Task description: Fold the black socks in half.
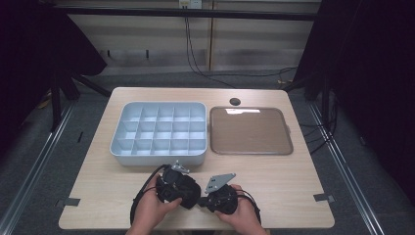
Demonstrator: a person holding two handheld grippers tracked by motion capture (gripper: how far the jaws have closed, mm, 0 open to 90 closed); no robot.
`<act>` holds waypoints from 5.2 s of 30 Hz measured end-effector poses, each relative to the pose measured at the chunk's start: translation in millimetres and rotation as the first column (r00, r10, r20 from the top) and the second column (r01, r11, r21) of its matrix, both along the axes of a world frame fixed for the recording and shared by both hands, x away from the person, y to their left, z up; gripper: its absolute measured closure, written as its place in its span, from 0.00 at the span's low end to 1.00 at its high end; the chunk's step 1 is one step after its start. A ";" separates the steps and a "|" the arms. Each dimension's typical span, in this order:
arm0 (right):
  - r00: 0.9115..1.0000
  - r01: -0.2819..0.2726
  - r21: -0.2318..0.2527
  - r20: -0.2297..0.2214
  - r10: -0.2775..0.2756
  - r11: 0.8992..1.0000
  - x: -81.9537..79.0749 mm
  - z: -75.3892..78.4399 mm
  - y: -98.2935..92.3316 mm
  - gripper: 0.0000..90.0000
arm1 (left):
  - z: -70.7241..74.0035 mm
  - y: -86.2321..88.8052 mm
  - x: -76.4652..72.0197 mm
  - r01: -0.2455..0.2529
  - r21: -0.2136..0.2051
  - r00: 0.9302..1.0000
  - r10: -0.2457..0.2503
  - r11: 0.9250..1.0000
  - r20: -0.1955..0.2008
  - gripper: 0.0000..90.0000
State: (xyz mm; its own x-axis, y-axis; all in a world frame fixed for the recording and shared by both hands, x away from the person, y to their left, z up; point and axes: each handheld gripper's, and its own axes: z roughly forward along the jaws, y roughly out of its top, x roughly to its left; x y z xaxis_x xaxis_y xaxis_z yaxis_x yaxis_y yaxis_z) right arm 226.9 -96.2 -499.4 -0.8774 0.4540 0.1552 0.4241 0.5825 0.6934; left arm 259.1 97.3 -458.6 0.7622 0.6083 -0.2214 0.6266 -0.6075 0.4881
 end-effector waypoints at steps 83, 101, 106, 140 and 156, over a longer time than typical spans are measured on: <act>0.999 0.043 0.000 0.009 -0.043 0.999 1.4 -0.2 -8.4 0.96 | 13.6 6.9 -0.2 -0.029 -0.073 1.000 0.028 0.997 -0.010 0.70; 0.999 0.043 -0.001 0.007 -0.043 0.999 1.7 -0.3 -8.5 0.96 | 17.7 12.1 3.4 -0.042 -0.096 0.998 0.038 0.994 -0.039 0.73; 0.999 0.043 0.000 0.007 -0.043 0.999 1.8 -0.5 -8.5 0.96 | 17.0 10.1 4.0 -0.030 -0.102 0.998 0.024 0.994 -0.055 0.86; 0.998 0.065 0.006 0.012 -0.065 0.998 4.0 2.5 -15.3 0.96 | -6.8 -9.6 0.8 0.036 -0.040 0.995 -0.040 0.999 -0.093 0.92; 0.998 0.055 0.005 0.004 -0.055 0.998 3.1 0.7 -12.5 0.96 | 25.8 2.2 3.5 0.018 -0.127 0.997 -0.026 0.992 -0.068 0.78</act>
